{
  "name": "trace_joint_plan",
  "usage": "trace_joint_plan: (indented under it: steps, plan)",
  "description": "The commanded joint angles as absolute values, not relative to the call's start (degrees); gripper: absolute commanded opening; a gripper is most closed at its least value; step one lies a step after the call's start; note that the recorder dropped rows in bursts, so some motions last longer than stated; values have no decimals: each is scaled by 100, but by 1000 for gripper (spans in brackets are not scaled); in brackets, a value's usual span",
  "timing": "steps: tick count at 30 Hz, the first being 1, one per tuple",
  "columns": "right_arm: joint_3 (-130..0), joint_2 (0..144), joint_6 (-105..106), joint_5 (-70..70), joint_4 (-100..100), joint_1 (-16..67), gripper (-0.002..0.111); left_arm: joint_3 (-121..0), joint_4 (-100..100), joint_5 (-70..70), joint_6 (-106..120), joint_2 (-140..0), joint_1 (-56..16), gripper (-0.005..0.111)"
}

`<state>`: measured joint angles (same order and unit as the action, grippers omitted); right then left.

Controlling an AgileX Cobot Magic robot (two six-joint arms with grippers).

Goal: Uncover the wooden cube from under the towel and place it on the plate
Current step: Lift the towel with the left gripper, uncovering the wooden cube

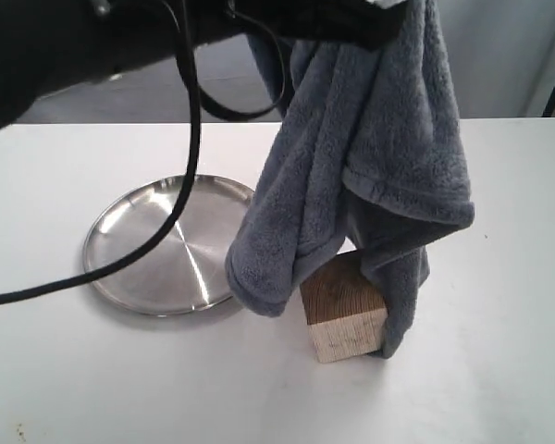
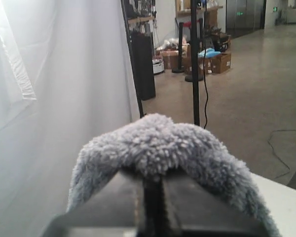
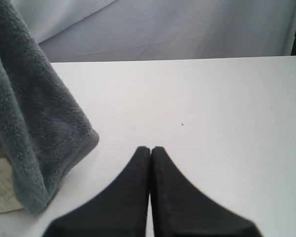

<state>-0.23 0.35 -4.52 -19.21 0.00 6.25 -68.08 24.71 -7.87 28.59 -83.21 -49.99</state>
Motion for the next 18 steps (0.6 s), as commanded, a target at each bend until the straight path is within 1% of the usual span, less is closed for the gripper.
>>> trace_joint_plan:
  steps: [1,8,18]
  plan:
    - [0,0,-475,-1919,0,636,0,-7156,2512,-1072,2684,-8164,-5028,0]
    - [0,0,-475,-1919,0,636,0,-7510,2512,-1048,2400,-8135,-5028,0]
    - [0,0,-475,-1919,0,636,0,-7524,2512,-951,2401,-8124,-5028,0]
